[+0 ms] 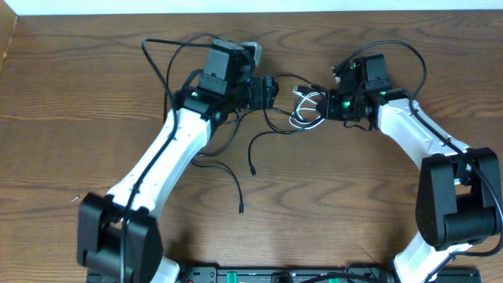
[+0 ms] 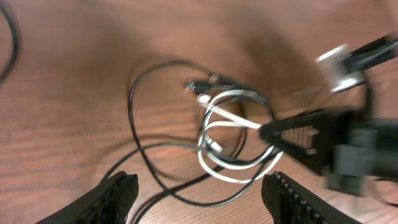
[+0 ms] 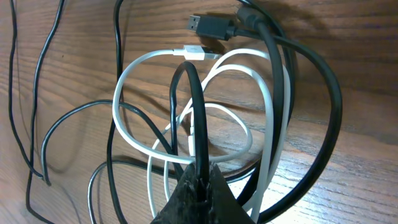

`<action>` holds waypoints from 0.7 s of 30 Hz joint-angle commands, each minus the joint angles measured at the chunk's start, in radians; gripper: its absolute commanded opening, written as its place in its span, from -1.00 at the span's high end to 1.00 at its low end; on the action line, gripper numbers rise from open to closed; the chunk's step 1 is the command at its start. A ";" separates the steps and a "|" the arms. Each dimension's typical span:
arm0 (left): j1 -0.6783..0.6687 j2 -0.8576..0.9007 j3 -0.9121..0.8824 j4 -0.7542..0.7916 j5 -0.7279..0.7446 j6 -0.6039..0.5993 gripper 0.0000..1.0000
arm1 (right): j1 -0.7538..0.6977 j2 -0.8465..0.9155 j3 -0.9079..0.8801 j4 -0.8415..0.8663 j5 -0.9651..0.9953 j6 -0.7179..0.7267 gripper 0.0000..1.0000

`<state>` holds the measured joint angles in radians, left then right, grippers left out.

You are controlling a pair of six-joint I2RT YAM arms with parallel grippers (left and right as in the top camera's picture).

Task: Untangle cables

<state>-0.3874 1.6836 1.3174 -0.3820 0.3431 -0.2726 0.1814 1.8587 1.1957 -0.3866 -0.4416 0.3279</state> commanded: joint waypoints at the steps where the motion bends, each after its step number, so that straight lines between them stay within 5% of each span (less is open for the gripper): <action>1: 0.002 0.042 0.011 -0.015 0.016 -0.044 -0.40 | 0.002 0.002 0.002 -0.008 -0.005 -0.015 0.98; 9: -0.036 0.143 0.011 0.004 0.005 -0.079 -0.40 | 0.003 0.002 0.002 -0.018 0.007 -0.016 0.98; 21: -0.057 0.321 0.011 0.064 0.004 0.449 -0.51 | 0.003 0.002 0.002 -0.029 0.013 -0.046 0.98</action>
<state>-0.4477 1.9789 1.3174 -0.3290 0.3420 -0.0086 0.1814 1.8584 1.1957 -0.4091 -0.4297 0.3058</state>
